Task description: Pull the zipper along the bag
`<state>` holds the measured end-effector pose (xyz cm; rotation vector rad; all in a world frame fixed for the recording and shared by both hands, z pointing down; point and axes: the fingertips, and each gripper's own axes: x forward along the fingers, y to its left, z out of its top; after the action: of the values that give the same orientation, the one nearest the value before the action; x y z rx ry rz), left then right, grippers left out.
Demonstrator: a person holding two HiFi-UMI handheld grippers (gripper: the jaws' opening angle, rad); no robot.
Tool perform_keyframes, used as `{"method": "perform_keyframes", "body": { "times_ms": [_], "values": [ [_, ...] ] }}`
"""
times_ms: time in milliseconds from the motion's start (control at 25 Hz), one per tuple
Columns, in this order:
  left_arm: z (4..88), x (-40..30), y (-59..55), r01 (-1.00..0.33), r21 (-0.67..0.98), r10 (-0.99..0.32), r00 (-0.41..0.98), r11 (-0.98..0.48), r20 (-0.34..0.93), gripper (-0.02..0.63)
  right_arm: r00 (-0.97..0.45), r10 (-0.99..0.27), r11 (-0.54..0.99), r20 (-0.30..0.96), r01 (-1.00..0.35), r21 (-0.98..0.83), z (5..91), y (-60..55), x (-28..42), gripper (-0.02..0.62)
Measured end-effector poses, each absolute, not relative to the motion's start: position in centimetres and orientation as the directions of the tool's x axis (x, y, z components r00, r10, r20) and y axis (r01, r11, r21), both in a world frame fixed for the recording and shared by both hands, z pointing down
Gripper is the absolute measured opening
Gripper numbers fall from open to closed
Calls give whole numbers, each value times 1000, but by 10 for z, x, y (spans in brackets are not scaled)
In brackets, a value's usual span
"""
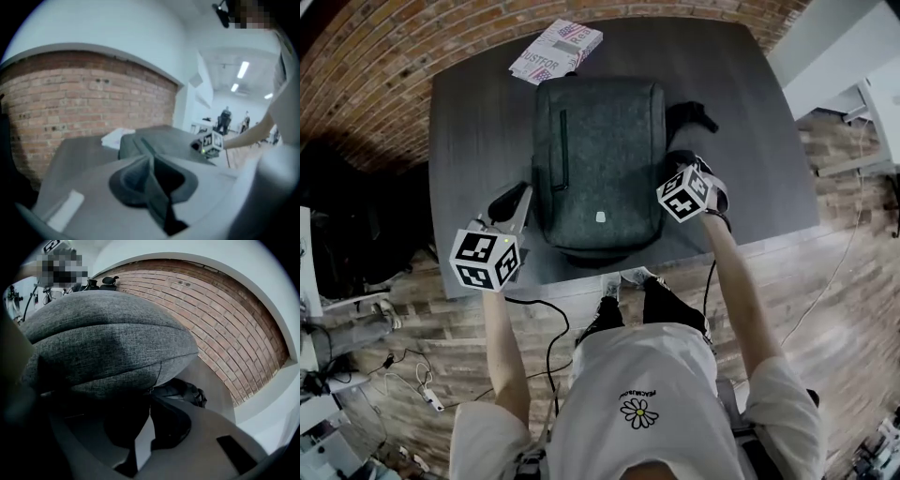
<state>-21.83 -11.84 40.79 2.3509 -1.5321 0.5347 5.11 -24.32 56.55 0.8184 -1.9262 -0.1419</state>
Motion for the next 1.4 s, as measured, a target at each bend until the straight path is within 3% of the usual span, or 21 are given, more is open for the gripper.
{"method": "perform_keyframes", "body": {
  "times_ms": [120,280,400,840,1160,1400],
  "values": [
    [387,-182,-162,-857,-104,-797,416,-504,437,31,-277,-595,766,755,-481,427,565,-243,53,8],
    [422,-107,-196,-681,-165,-634,528,-714,566,2,-292,-567,790,770,-459,407,567,-240,52,8],
    [461,-72,-199,-572,-169,-516,526,-803,676,2,-303,-528,822,793,-417,388,568,-239,55,8],
    [475,-65,-203,-591,-139,-497,502,-795,707,2,-342,-318,940,884,-236,247,567,-218,67,6],
    [477,-68,-206,-589,-122,-490,521,-799,699,2,-339,-194,981,921,-46,190,575,-120,71,8],
    [478,-68,-206,-594,-108,-485,523,-797,700,2,-390,-160,986,907,-107,128,573,-56,63,8]
  ]
}}
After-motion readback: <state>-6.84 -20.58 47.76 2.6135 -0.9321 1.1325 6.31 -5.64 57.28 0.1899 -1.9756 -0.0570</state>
